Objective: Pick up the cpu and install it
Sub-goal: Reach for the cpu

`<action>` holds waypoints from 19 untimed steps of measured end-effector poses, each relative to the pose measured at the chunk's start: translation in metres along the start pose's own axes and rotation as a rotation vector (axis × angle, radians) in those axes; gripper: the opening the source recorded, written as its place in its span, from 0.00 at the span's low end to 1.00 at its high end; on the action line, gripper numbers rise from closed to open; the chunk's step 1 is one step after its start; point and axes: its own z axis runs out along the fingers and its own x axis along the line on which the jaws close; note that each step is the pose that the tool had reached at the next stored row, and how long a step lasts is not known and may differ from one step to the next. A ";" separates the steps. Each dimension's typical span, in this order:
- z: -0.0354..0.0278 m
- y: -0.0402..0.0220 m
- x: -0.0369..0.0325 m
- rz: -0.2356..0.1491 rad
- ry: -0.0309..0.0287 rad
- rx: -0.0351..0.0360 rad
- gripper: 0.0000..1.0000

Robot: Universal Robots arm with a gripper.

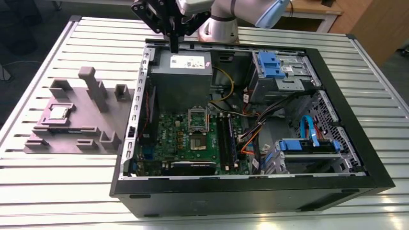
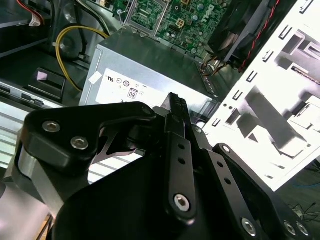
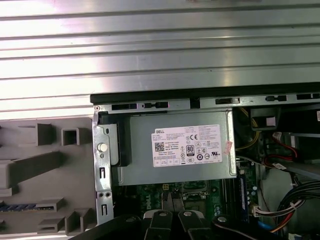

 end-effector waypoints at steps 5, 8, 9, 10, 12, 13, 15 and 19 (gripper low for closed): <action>0.0003 -0.0001 0.0007 0.000 0.0008 0.0001 0.10; 0.0006 -0.0001 0.0012 0.000 0.0011 0.0001 0.10; 0.0007 -0.0002 0.0016 0.000 0.0015 0.0001 0.10; 0.0009 -0.0002 0.0019 0.000 0.0017 0.0001 0.10; 0.0010 -0.0002 0.0022 0.000 0.0019 0.0001 0.10; 0.0011 -0.0003 0.0024 0.000 0.0020 0.0001 0.10; 0.0012 -0.0003 0.0027 0.000 0.0022 0.0002 0.10; 0.0015 -0.0003 0.0034 0.000 0.0025 0.0002 0.10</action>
